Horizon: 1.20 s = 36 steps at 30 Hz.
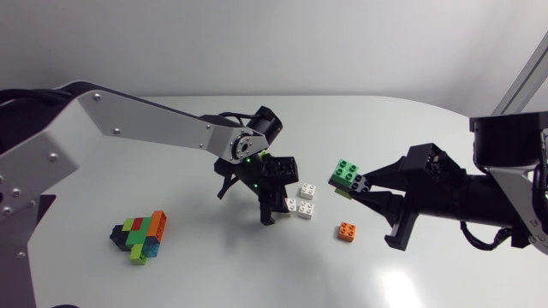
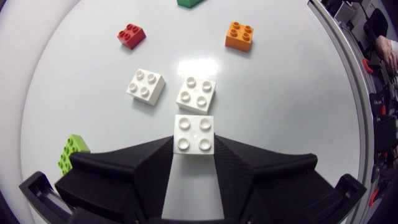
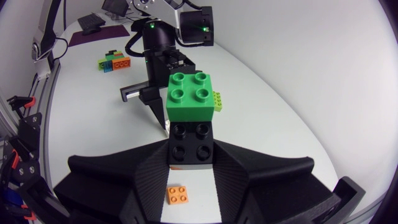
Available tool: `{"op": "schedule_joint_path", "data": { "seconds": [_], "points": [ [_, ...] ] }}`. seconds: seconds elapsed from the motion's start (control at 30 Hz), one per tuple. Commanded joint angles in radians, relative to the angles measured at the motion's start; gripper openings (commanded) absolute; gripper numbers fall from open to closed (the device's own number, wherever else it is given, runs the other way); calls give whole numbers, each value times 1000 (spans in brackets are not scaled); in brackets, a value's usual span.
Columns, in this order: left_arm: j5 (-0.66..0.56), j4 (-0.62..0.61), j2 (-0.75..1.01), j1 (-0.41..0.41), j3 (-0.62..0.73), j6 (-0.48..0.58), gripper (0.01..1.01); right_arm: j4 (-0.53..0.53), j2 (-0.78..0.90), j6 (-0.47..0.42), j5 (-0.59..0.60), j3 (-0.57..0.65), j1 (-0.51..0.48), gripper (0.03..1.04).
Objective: Separate the duplo bricks
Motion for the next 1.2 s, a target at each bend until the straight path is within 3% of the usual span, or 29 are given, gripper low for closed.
{"op": "schedule_joint_path", "data": {
  "seconds": [0.0,0.63,0.83,1.0,1.17],
  "points": [
    [1,3,32,7,23,-11,354,-14,-18,18,-5,-32,5,274],
    [-5,-41,-5,9,-9,-8,593,-23,-66,29,-7,-71,19,275],
    [-5,-86,-51,4,-9,-3,861,-40,-87,29,-10,-80,19,275],
    [-3,-146,-189,13,-25,-2,875,-57,-101,29,-10,-77,39,277],
    [4,-212,-333,-7,-26,-11,890,-42,-69,38,9,-82,128,275]
  ]
}}
